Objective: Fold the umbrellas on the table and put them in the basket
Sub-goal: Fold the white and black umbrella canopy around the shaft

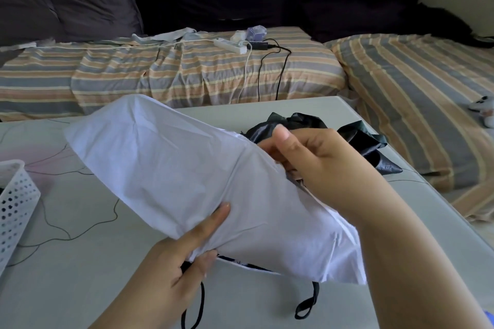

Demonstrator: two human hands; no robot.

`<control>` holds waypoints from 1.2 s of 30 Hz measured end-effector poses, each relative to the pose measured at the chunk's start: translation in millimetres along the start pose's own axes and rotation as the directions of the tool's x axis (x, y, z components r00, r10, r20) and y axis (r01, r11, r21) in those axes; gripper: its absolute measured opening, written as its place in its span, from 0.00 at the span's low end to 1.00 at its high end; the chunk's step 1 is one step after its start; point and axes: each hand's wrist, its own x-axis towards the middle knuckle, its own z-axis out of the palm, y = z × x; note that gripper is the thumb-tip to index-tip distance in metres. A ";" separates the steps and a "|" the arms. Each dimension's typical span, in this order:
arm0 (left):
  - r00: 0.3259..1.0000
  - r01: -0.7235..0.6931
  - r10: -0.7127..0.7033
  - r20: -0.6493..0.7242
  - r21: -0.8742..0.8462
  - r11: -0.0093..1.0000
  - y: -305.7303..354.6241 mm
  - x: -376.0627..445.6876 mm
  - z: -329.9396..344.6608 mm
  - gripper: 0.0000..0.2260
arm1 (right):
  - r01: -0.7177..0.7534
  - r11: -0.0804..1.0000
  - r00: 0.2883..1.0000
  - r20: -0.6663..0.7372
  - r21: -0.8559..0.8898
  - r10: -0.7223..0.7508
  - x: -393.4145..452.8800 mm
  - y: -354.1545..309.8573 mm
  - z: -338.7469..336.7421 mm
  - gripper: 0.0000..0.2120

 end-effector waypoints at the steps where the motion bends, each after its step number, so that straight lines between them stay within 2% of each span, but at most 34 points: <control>1: 1.000 0.003 -0.003 -0.013 0.019 1.000 1.2 -0.4 -0.3 0.30 | 0.000 1.000 1.000 0.011 -0.016 0.001 -0.8 -1.7 -0.3 0.24; 4: 0.996 0.009 -0.003 -0.089 0.062 0.998 -0.3 -0.3 0.0 0.25 | -0.020 0.994 1.000 -0.005 -0.110 0.020 -3.6 -2.6 0.1 0.09; 7: 0.993 0.019 -0.008 -0.115 0.095 0.995 -1.4 -0.5 0.6 0.25 | -0.008 0.972 1.000 0.007 -0.235 0.009 -6.1 -2.3 3.8 0.02; 12: 0.993 -0.029 0.048 -0.108 0.169 0.985 -1.6 1.2 2.2 0.26 | -0.031 0.974 0.999 -0.029 -0.226 0.025 -10.2 -8.0 10.7 0.06; 15: 0.992 -0.018 0.045 -0.117 0.229 0.973 0.3 4.2 3.1 0.31 | -0.074 0.948 0.995 -0.092 -0.310 0.047 -12.0 -4.6 12.1 0.17; 17: 0.991 0.023 0.001 -0.130 0.186 0.982 1.2 3.5 2.6 0.29 | -0.105 0.944 0.994 -0.074 -0.314 0.086 -10.7 -5.0 13.8 0.21; 20: 0.986 0.097 -0.089 -0.142 0.049 0.994 2.6 1.8 1.0 0.24 | -0.145 0.977 0.989 -0.012 -0.154 0.145 -6.3 -3.5 14.4 0.21; 23: 0.985 0.112 -0.126 -0.117 -0.116 0.987 12.3 3.4 -1.1 0.26 | -0.126 0.989 0.988 -0.084 0.074 0.132 -1.2 -0.4 15.1 0.24; 24: 0.986 0.127 -0.143 -0.092 -0.162 0.979 13.7 3.4 -1.1 0.29 | -0.111 0.993 0.984 -0.137 0.046 0.116 0.0 1.5 16.8 0.24; 25: 0.984 0.154 -0.167 -0.055 -0.195 0.969 16.0 3.4 -1.5 0.33 | -0.095 0.994 0.977 -0.195 -0.055 0.083 0.4 2.1 19.3 0.24; 27: 0.977 0.212 -0.215 0.007 -0.207 0.955 19.6 2.8 -2.3 0.39 | -0.024 0.961 0.957 -0.286 -0.276 -0.058 -1.0 -2.0 24.9 0.22; 28: 0.973 0.228 -0.228 0.023 -0.202 0.953 20.7 3.1 -3.1 0.39 | 0.004 0.946 0.948 -0.300 -0.325 -0.107 -1.8 -4.9 26.3 0.22; 29: 0.972 0.235 -0.232 0.035 -0.209 0.949 21.8 3.7 -4.3 0.39 | 0.012 0.947 0.955 -0.277 -0.322 -0.106 -2.4 -6.6 25.4 0.23; 30: 0.971 0.238 -0.234 0.044 -0.231 0.943 21.6 4.0 -5.4 0.38 | -0.021 0.954 0.975 -0.216 -0.298 -0.046 -2.1 -6.1 23.0 0.24; 31: 0.970 0.245 -0.240 0.051 -0.262 0.934 21.2 3.9 -6.2 0.38 | -0.084 0.951 0.992 -0.117 -0.299 0.051 -1.7 -5.6 19.2 0.24; 33: 0.963 0.267 -0.260 0.063 -0.316 0.911 20.0 3.0 -8.2 0.36 | -0.178 0.924 0.977 0.052 -0.338 0.207 -0.3 -0.4 10.3 0.24; 34: 0.960 0.278 -0.270 0.072 -0.343 0.897 19.3 3.0 -9.1 0.36 | -0.199 0.923 0.969 0.073 -0.329 0.235 0.1 2.8 6.8 0.22; 36: 0.955 0.294 -0.283 0.088 -0.392 0.872 19.1 3.2 -11.3 0.35 | -0.223 0.939 0.972 0.014 -0.263 0.235 1.3 4.8 3.9 0.23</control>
